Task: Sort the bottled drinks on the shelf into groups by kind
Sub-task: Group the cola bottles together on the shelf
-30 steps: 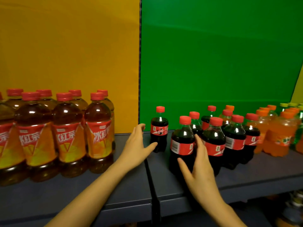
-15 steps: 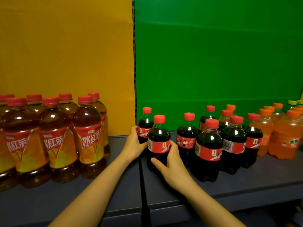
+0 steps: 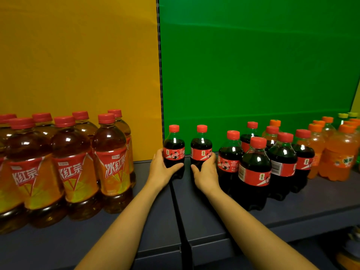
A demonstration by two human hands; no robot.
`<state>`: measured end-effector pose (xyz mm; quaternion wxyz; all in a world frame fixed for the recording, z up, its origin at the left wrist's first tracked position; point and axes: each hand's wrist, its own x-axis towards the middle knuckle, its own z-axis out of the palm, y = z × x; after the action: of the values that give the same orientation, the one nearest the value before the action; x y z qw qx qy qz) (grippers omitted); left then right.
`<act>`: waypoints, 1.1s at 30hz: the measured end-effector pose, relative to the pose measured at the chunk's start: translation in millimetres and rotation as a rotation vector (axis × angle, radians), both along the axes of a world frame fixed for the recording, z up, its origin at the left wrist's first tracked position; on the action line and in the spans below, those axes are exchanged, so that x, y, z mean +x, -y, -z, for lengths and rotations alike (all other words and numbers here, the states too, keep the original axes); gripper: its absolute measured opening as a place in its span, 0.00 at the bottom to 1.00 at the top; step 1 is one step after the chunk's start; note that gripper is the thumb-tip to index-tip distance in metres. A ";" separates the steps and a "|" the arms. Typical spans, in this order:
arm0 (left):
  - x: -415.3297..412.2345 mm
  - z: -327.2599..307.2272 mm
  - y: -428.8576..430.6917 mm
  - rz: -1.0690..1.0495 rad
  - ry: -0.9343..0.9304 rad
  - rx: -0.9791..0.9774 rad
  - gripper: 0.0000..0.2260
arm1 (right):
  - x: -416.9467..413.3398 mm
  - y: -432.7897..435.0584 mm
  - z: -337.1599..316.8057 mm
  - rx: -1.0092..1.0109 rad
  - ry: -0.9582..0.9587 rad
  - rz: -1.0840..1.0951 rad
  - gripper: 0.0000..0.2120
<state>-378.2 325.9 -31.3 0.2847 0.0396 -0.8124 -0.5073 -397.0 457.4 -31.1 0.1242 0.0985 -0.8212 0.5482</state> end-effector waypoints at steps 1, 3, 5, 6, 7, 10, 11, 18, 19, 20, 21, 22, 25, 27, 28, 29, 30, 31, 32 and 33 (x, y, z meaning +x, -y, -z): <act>-0.5 0.4 -0.1 0.001 -0.007 0.003 0.30 | -2.1 0.2 0.7 -0.004 -0.005 0.006 0.35; 0.3 0.7 -2.4 0.002 -0.020 0.000 0.29 | -4.2 0.3 1.4 -0.010 -0.009 0.010 0.34; 0.5 2.0 -5.2 -0.007 -0.040 -0.027 0.29 | -5.9 0.4 1.7 -0.013 -0.016 0.006 0.34; 1.1 2.7 -6.8 -0.009 -0.051 -0.040 0.29 | -5.9 0.3 1.8 -0.012 -0.018 -0.001 0.33; 1.5 3.2 -8.3 -0.008 -0.065 -0.050 0.29 | -6.6 0.2 2.3 -0.012 -0.019 -0.009 0.33; 2.7 3.9 -12.5 -0.020 -0.090 -0.090 0.29 | -8.1 -1.1 3.8 -0.003 -0.028 -0.024 0.31; 3.0 4.2 -13.9 -0.033 -0.095 -0.110 0.29 | -8.9 -1.5 4.9 0.003 -0.034 -0.021 0.30; 5.2 2.0 -20.6 -0.091 -0.081 -0.167 0.28 | -10.3 -1.0 6.6 0.022 -0.001 -0.044 0.35; 5.5 1.4 -21.3 -0.095 -0.077 -0.172 0.29 | -8.9 -2.0 5.6 0.018 0.016 -0.056 0.35; 5.9 0.7 -21.7 -0.105 -0.075 -0.182 0.29 | -4.7 -4.0 3.9 0.010 0.029 -0.075 0.35; 6.7 -0.4 -22.4 -0.121 -0.077 -0.200 0.31 | 2.6 -7.5 1.1 0.000 0.025 -0.105 0.34; 7.8 -1.9 -23.5 -0.145 -0.085 -0.230 0.33 | 13.4 -12.9 -2.2 -0.007 0.016 -0.148 0.32; 16.4 -10.0 -29.5 -0.267 -0.180 -0.328 0.35 | 53.1 -35.8 -7.4 0.022 -0.012 -0.339 0.29; 24.6 -15.4 -36.9 -0.280 -0.361 -0.397 0.27 | 78.7 -56.6 -6.8 0.046 -0.071 -0.410 0.27; 28.5 -17.3 -41.2 -0.234 -0.426 -0.421 0.23 | 88.6 -68.3 -6.7 0.025 -0.144 -0.417 0.25; 31.9 -18.6 -46.6 -0.159 -0.456 -0.430 0.19 | 96.0 -81.0 -7.6 -0.015 -0.237 -0.394 0.22; 34.6 -19.1 -52.9 -0.071 -0.448 -0.430 0.17 | 99.6 -94.3 -8.5 -0.056 -0.331 -0.338 0.19; 36.3 -18.7 -60.2 0.005 -0.412 -0.428 0.17 | 102.2 -107.8 -10.0 -0.088 -0.413 -0.266 0.16; 36.4 -17.1 -68.1 0.055 -0.362 -0.429 0.18 | 101.7 -120.4 -9.8 -0.117 -0.478 -0.191 0.14; 34.8 -15.3 -76.7 0.083 -0.302 -0.428 0.20 | 99.2 -131.6 -9.4 -0.141 -0.522 -0.127 0.12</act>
<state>-343.4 402.6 -16.0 0.3836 -0.1310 -0.8505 -0.3352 -297.8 589.0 -21.7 0.3035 0.2788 -0.7133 0.5669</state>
